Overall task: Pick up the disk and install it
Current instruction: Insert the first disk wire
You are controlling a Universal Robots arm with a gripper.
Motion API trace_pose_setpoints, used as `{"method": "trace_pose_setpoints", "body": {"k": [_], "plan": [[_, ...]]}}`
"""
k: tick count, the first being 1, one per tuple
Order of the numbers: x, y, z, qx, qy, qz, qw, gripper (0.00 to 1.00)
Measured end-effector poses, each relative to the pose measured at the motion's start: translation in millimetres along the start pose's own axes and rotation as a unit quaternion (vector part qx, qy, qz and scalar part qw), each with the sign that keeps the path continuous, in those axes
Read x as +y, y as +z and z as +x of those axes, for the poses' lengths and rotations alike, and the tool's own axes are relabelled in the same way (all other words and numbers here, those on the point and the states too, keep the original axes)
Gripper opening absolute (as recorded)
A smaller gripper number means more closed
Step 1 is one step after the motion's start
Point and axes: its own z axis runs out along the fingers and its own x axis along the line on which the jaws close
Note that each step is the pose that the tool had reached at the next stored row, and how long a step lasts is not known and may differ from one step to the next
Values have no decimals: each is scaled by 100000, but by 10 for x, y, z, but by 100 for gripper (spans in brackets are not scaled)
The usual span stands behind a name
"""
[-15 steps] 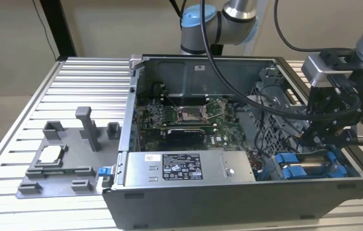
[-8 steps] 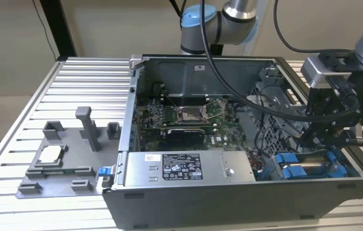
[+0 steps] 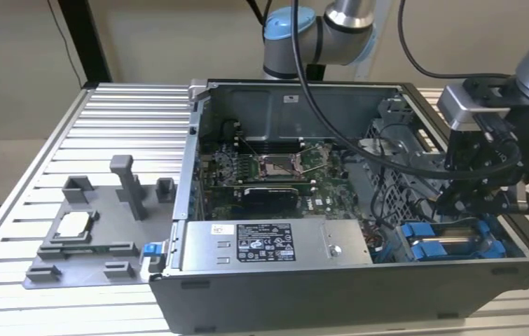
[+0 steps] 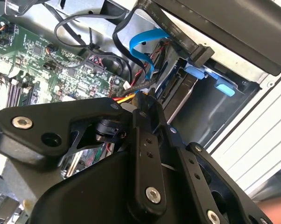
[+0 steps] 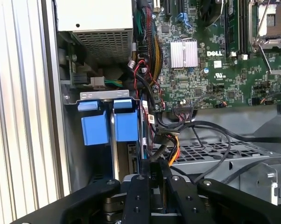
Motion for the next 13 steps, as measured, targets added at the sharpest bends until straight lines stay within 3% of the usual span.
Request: {"method": "trace_pose_setpoints", "body": {"k": [13], "plan": [[-1, 25, 2, -9, -1, 0, 100000, 0]]}}
